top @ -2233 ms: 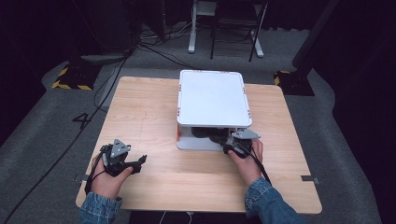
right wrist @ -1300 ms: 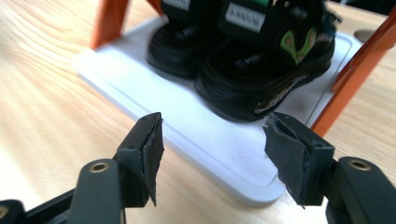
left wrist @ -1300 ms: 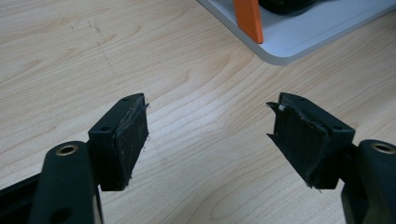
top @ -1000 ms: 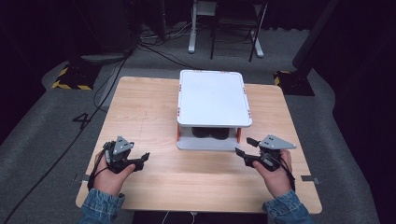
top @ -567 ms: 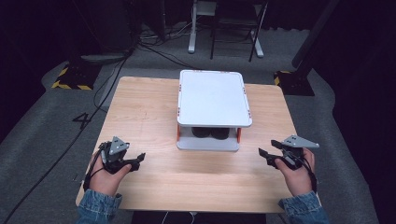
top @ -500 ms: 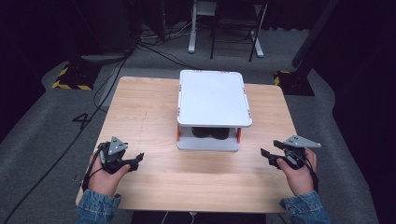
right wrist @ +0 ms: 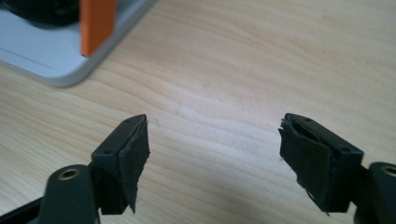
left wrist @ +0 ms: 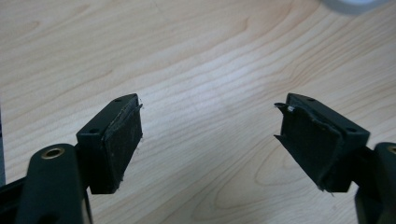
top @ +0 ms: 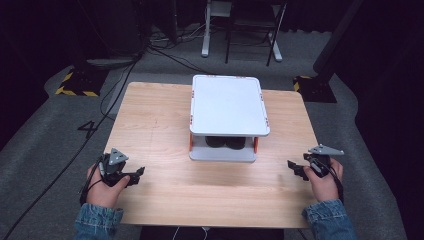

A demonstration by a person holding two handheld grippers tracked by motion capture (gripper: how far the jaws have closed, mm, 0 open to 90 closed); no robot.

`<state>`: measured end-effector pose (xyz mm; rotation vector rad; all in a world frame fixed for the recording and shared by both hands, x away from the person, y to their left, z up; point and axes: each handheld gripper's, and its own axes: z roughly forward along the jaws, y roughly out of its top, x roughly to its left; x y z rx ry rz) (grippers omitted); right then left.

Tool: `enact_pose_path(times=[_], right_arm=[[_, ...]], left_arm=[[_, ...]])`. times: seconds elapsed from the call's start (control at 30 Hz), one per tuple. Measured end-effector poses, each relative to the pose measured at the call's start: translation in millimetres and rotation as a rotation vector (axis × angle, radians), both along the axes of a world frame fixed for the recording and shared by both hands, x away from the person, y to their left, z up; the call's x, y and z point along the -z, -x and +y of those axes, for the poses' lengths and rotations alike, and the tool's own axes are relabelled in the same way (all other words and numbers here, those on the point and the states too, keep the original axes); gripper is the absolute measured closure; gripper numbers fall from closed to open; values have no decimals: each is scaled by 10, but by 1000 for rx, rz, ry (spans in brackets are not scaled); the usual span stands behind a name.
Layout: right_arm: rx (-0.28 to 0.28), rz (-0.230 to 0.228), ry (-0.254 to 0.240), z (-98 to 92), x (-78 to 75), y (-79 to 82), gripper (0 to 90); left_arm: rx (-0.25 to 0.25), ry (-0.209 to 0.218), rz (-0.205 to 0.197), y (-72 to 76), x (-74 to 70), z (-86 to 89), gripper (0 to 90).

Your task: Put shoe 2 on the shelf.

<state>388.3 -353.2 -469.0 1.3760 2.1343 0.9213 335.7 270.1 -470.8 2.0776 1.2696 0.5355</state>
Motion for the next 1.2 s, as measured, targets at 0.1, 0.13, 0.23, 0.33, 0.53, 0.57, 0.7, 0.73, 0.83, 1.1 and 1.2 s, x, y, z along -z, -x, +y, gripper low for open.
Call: enact_pose_path(times=[0.1,0.13,0.23,0.33,0.53,0.57,0.7,0.73,0.83,1.1,1.2], right_arm=[[25,25,-2,-42,115,-42,199],[31,30,-3,-49,151,-55,196],[36,37,3,-49,220,-82,193],[31,31,-1,-32,259,-104,190],[12,-8,7,42,342,-144,169],[4,-12,3,55,345,-147,169],[-16,-32,19,82,349,-168,167],[-24,-33,20,82,349,-174,162],[-17,-14,5,70,355,-199,144],[-1,-8,3,73,356,-199,129],[9,-10,5,74,357,-191,128]], left_arm=[[-7,-5,13,-25,53,14,208],[-9,-5,16,-33,71,19,207],[-14,-12,26,-56,113,32,206],[-13,-24,22,-82,153,44,202],[35,-42,-9,-148,251,61,186],[31,-41,-14,-156,267,59,185],[25,-44,-27,-187,294,53,180],[28,-49,-29,-198,297,54,180],[23,-39,-22,-218,320,46,165],[-22,13,15,-238,336,69,158],[-32,27,24,-243,339,73,151]])
